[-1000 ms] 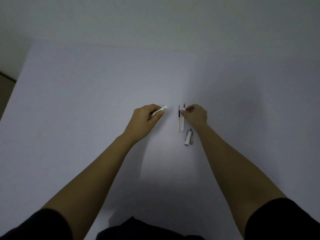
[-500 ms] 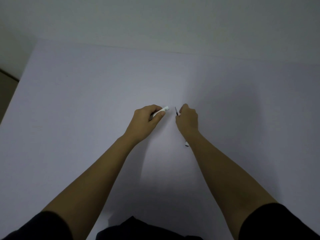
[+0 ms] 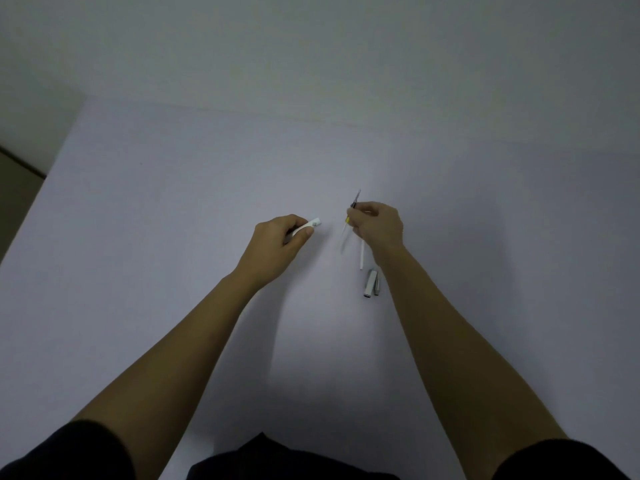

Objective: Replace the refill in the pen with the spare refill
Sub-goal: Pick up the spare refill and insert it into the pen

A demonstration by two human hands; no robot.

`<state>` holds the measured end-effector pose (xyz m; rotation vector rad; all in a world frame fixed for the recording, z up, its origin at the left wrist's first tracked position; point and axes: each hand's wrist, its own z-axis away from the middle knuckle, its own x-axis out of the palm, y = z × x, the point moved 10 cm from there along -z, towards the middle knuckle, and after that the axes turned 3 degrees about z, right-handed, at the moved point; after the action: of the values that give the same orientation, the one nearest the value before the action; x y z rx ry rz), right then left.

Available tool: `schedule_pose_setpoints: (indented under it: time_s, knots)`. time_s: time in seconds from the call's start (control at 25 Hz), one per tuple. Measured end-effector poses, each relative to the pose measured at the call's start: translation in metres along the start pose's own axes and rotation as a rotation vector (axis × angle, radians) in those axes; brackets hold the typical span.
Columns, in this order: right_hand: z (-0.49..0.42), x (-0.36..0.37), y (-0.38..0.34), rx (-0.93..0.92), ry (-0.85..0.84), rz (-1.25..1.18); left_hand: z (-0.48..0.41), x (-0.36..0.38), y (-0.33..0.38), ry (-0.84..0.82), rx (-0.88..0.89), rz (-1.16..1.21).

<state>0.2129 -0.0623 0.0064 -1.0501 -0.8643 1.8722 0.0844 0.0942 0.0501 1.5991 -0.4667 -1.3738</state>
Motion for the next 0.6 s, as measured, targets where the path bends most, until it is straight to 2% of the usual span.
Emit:
schedule_pose_setpoints:
  time_s: [0.12, 0.2, 0.6]
  knots:
    - [0.02, -0.018, -0.02, -0.004, -0.018, -0.304, 0.008, 0.003, 0.005, -0.018, -0.024, 0.047]
    - [0.036, -0.029, -0.034, -0.041, -0.04, -0.415, 0.016, 0.003, 0.012, -0.012, -0.025, 0.096]
    - [0.082, -0.045, -0.061, -0.151, -0.053, -0.404, 0.043, -0.007, 0.041, 0.018, 0.008, 0.2]
